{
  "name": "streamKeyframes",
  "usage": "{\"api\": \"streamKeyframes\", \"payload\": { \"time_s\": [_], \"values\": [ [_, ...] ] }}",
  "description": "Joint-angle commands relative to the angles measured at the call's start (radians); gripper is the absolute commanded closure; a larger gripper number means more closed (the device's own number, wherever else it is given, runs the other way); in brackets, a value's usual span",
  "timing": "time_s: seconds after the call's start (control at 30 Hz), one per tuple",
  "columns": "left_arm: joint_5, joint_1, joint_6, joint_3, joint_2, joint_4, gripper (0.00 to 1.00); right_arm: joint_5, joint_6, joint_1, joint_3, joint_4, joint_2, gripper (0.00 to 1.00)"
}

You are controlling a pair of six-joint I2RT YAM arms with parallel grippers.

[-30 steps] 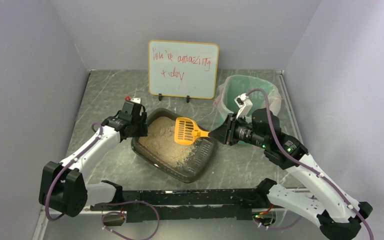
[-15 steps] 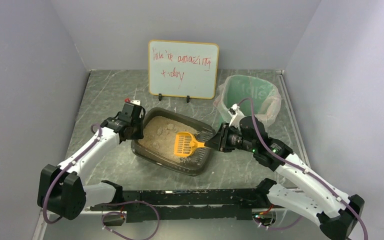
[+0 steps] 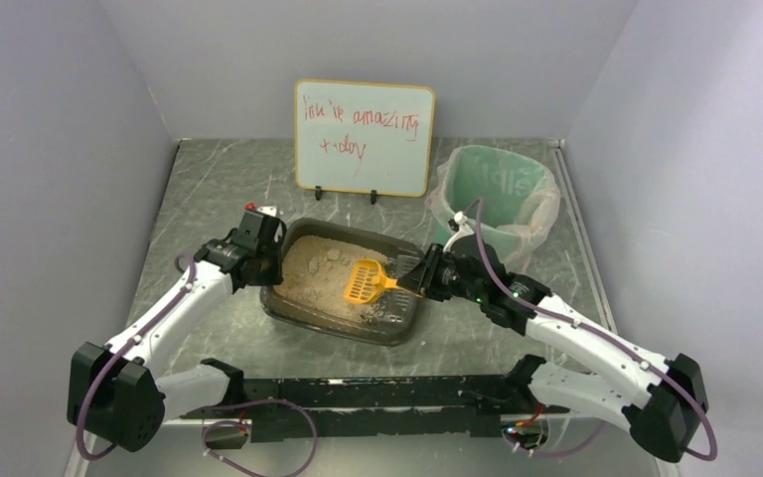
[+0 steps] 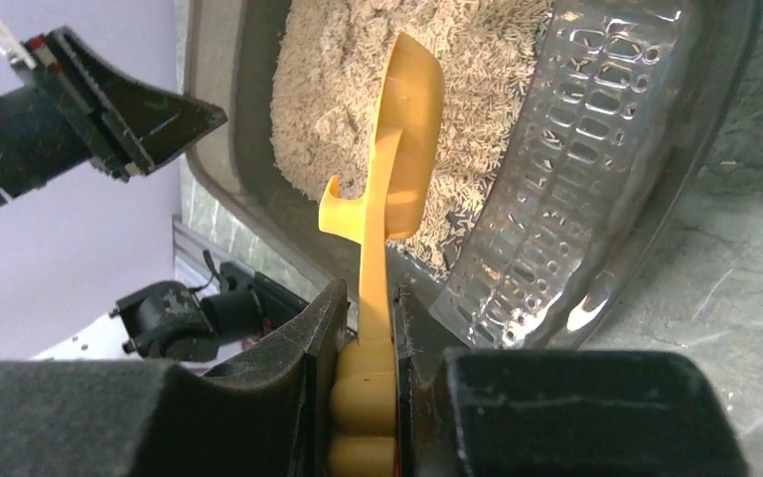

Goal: Clean the litter box

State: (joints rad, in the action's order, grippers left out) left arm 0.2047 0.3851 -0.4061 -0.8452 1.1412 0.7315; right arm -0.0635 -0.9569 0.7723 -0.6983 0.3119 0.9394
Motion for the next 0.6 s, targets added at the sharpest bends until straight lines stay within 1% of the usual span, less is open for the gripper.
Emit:
{"api": "streamKeyframes", "payload": {
  "time_s": [0.0, 0.2, 0.27, 0.43, 0.57],
  "values": [
    [-0.014, 0.006, -0.022, -0.018, -0.022, -0.07, 0.61, 0.085, -0.096, 0.001, 0.032, -0.132, 0.041, 1.0],
    [-0.015, 0.013, -0.016, -0.02, -0.009, -0.07, 0.43, 0.108, -0.161, 0.004, 0.073, -0.234, 0.12, 1.0],
    [-0.004, 0.015, -0.009, -0.027, 0.0, -0.065, 0.4, 0.124, -0.184, 0.008, 0.094, -0.28, 0.139, 1.0],
    [0.025, 0.018, 0.027, -0.042, 0.033, -0.068, 0.39, 0.139, -0.22, 0.012, 0.132, -0.42, 0.206, 1.0],
    [0.017, 0.02, 0.043, -0.039, 0.056, -0.084, 0.45, 0.125, -0.253, 0.013, 0.165, -0.562, 0.276, 1.0]
  ]
}}
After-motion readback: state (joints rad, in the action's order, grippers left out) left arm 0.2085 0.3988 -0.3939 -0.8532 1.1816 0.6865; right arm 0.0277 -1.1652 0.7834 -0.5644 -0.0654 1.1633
